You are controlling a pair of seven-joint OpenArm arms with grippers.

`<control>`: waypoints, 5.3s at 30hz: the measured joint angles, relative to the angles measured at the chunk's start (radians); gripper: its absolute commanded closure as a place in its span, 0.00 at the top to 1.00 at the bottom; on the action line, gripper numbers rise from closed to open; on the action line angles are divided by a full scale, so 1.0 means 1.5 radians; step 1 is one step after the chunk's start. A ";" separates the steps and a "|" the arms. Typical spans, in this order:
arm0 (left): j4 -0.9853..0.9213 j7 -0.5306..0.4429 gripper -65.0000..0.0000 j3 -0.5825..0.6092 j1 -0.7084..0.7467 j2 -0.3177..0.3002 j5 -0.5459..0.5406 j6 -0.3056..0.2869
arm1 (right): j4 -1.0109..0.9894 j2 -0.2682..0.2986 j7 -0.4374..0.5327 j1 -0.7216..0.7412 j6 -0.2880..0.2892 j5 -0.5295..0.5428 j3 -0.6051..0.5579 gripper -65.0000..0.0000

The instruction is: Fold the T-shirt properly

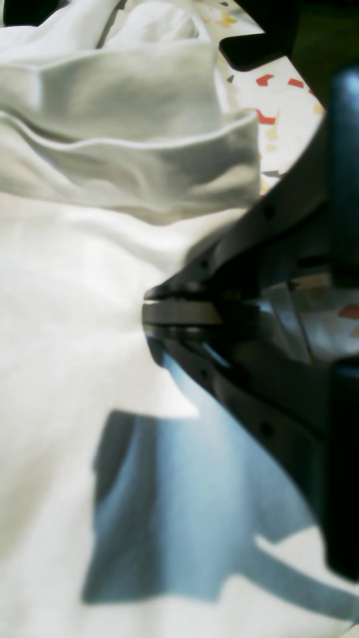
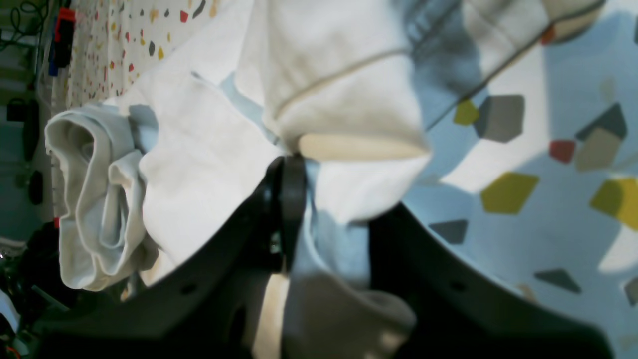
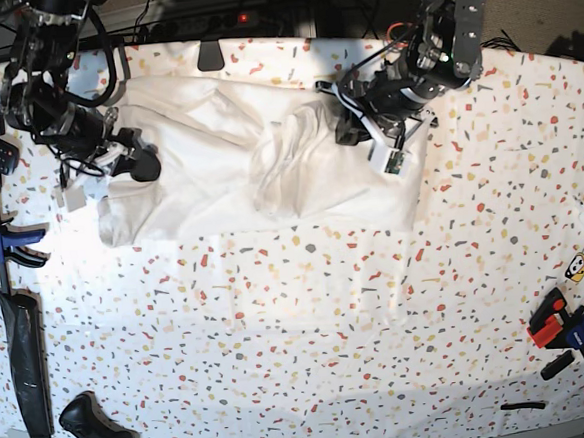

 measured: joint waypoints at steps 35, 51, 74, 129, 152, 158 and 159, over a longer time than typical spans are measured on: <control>0.221 0.140 0.00 0.000 0.003 0.093 0.273 0.124 | -0.007 0.001 -0.066 0.321 0.000 -0.171 -0.226 0.00; 0.138 0.035 0.00 0.000 0.066 0.031 0.231 0.154 | -0.007 0.000 -0.065 0.322 0.000 -0.161 -0.227 0.00; -0.032 -0.074 0.00 0.059 -0.035 0.031 0.163 0.154 | -0.007 -0.067 -0.081 0.351 0.034 -0.082 -0.434 0.00; 0.222 0.198 0.00 0.062 0.030 0.028 0.647 0.396 | -0.007 -0.178 -0.116 0.351 0.036 -0.248 -0.676 0.32; 0.222 0.200 0.00 0.062 0.030 0.027 0.670 0.414 | 0.044 -0.198 -0.121 0.384 0.036 -0.170 -0.665 0.44; 0.222 0.192 0.00 0.062 0.030 0.027 0.670 0.414 | 0.044 -0.201 -0.104 0.411 -0.002 -0.217 -0.542 0.29; 0.222 0.191 0.00 0.062 0.029 0.028 0.670 0.414 | 0.044 -0.200 -0.106 0.410 -0.002 -0.223 -0.519 0.21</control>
